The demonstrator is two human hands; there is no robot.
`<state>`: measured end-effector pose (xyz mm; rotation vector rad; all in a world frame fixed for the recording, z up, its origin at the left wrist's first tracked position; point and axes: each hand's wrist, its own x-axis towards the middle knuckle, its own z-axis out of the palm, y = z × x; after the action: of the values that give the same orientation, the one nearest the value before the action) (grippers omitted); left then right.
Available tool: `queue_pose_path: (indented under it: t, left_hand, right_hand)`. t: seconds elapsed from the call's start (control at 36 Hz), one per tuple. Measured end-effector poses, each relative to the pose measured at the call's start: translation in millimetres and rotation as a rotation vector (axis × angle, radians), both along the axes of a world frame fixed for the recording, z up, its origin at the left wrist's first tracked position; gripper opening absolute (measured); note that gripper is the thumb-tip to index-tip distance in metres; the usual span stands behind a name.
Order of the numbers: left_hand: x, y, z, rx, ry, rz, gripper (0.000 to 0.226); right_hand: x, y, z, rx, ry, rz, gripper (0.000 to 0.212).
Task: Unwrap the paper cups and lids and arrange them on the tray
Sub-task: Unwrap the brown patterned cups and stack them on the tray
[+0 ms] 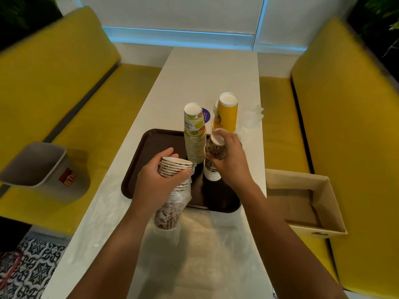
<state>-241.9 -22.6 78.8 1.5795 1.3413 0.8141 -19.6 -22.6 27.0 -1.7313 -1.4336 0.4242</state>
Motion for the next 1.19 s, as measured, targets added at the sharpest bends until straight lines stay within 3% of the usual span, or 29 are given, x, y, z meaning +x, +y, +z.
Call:
queue_pose_path:
  t: [0.14, 0.31, 0.36, 0.44, 0.5, 0.61, 0.69, 0.89, 1.06, 1.19]
  left_hand:
    - [1.8, -1.9, 0.9, -0.013, -0.009, -0.005, 0.073]
    - [2.2, -3.1, 0.1, -0.016, 0.001, -0.018, 0.074]
    - [3.2, -4.3, 2.1, -0.013, 0.002, -0.027, 0.074]
    - [3.8, -5.6, 5.0, -0.009, -0.018, -0.017, 0.073]
    - [4.9, -6.7, 8.4, -0.016, -0.046, 0.016, 0.068]
    - [15.5, -10.2, 15.4, -0.144, -0.265, 0.115, 0.064]
    - [25.7, -14.2, 23.1, -0.186, -0.341, 0.125, 0.078]
    - [23.1, -8.9, 46.6, -0.109, -0.319, 0.131, 0.082]
    - [34.5, -18.9, 31.5, -0.177, -0.364, 0.106, 0.090]
    - [38.8, -31.9, 20.3, -0.160, -0.242, 0.098, 0.088]
  right_hand:
    - [0.1, -4.8, -42.4, -0.253, -0.087, 0.029, 0.074]
    - [-5.9, -6.1, -41.6, -0.213, -0.130, -0.009, 0.077]
    - [-8.6, -10.9, -34.9, -0.114, -0.125, -0.060, 0.072]
    - [-21.7, -30.2, -12.4, 0.128, 0.009, -0.154, 0.056]
    - [-35.2, -49.9, 2.8, 0.203, 0.213, -0.111, 0.046]
    - [-57.3, -79.7, 18.5, -0.089, 0.632, 0.373, 0.065]
    - [-65.4, -85.0, 15.2, -0.167, 0.653, 0.505, 0.086]
    - [-64.4, -93.9, 14.9, -0.116, 0.684, 0.442, 0.088]
    - [-82.4, -90.8, 17.4, -0.019, 0.739, 0.287, 0.088]
    - [-90.5, -87.1, 21.2, 0.030, 0.796, 0.213, 0.101]
